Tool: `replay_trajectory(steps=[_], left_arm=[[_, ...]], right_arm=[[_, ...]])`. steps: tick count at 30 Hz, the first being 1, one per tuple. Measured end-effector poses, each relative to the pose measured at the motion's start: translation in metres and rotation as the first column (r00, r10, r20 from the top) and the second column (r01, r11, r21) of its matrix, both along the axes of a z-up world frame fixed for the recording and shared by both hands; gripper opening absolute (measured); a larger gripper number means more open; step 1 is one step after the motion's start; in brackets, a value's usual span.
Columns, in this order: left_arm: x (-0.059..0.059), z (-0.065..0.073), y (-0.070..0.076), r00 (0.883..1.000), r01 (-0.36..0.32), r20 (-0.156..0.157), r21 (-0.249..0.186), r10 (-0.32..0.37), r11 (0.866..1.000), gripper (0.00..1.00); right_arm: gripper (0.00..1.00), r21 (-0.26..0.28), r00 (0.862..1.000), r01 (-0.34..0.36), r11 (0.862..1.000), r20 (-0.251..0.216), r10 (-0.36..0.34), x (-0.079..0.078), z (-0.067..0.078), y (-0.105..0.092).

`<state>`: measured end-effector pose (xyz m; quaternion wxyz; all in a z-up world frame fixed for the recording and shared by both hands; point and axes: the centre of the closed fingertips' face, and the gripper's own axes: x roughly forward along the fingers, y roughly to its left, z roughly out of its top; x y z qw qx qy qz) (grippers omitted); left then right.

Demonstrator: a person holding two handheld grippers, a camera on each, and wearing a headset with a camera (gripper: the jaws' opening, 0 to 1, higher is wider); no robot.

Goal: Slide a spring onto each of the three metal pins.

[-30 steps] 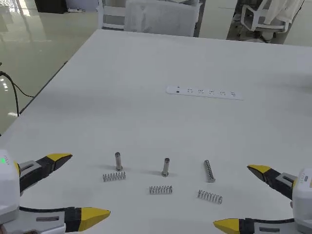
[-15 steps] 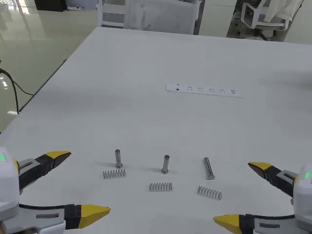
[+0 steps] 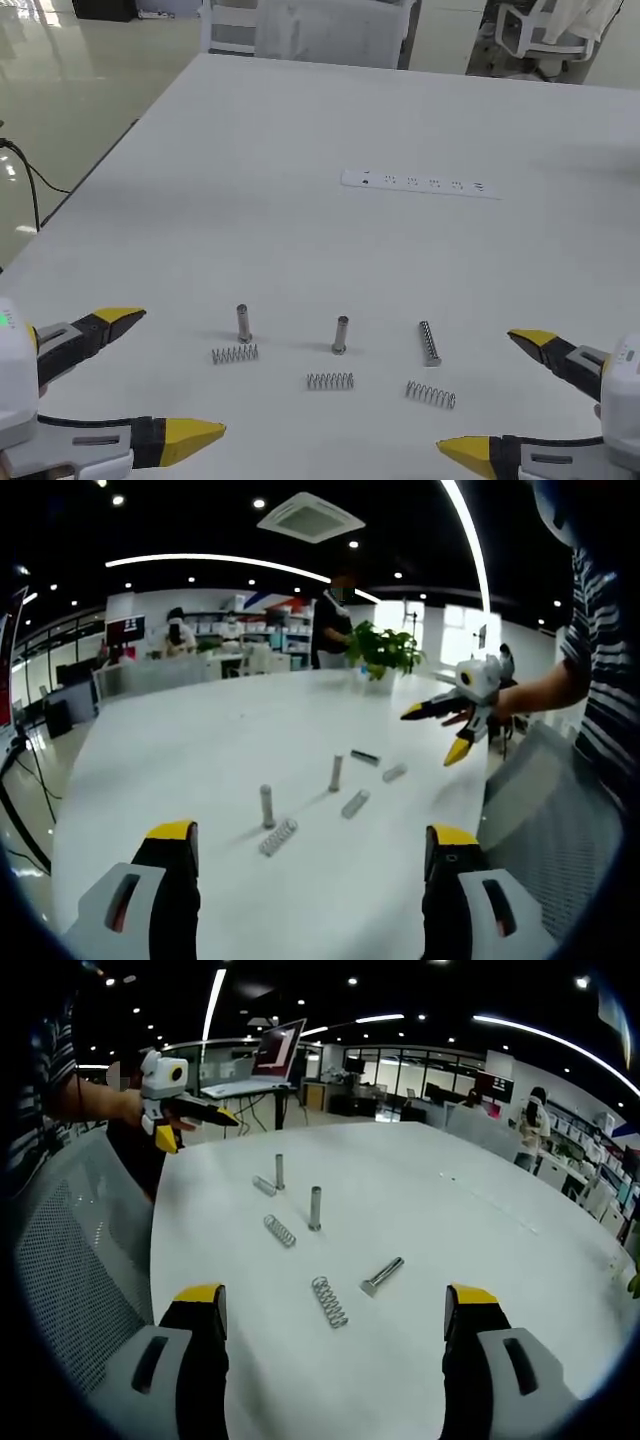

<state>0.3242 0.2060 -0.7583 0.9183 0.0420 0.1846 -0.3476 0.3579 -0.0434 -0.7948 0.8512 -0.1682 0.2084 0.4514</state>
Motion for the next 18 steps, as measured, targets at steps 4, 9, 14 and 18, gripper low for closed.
replay_trajectory(steps=[4, 9, 14, 18], left_arm=[[-0.0005, -0.0008, 0.0001, 1.000, 0.000, -0.002, -0.005, 0.000, 1.000, 0.91], [-0.0023, -0.0031, -0.0035, 1.000, 0.018, -0.010, -0.012, -0.018, 1.000, 0.94], [-0.0015, -0.0026, -0.0068, 0.999, 0.029, -0.015, -0.018, -0.029, 0.999, 0.96], [0.0007, -0.0007, -0.0083, 0.999, 0.035, -0.012, -0.021, -0.035, 0.999, 0.98]], right_arm=[[0.90, -0.001, 1.000, -0.003, 1.000, -0.004, 0.003, -0.0006, -0.0006, 0.0011], [0.90, -0.001, 1.000, -0.006, 1.000, -0.007, 0.006, -0.0008, -0.0008, 0.0012], [0.90, 0.006, 1.000, -0.004, 1.000, -0.011, 0.004, -0.0006, -0.0005, 0.0006], [0.95, 0.015, 1.000, 0.000, 1.000, -0.025, 0.000, -0.0015, -0.0015, 0.0008]])
